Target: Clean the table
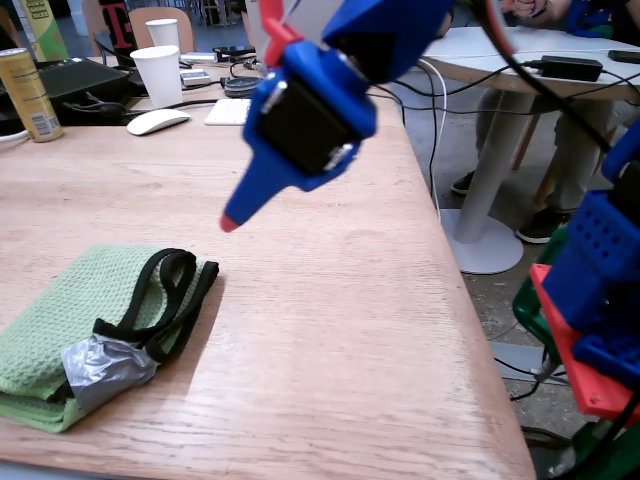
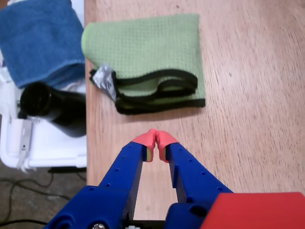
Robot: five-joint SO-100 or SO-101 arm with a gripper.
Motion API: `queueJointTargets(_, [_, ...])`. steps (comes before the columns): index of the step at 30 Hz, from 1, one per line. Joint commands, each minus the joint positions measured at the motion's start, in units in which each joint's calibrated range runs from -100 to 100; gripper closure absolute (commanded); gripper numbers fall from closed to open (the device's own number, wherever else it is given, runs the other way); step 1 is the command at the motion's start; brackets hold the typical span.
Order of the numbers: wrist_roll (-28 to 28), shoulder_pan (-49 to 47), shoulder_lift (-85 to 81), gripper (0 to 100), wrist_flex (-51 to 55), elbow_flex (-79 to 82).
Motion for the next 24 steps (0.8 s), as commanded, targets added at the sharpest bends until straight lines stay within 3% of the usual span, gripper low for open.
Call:
queueJointTargets(1, [0.29, -0.06, 5.94, 100, -0.08, -9.57])
queueJointTargets(4, [0.29, -0.06, 10.83, 100, 0.08, -17.12])
queueJointTargets(11, [1.95, -0.23, 26.61, 100, 20.12, -51.57])
queueJointTargets(16, [2.0, -0.23, 38.7, 100, 24.96, -72.15])
queueJointTargets(24, [2.05, -0.23, 49.76, 100, 24.06, -81.21])
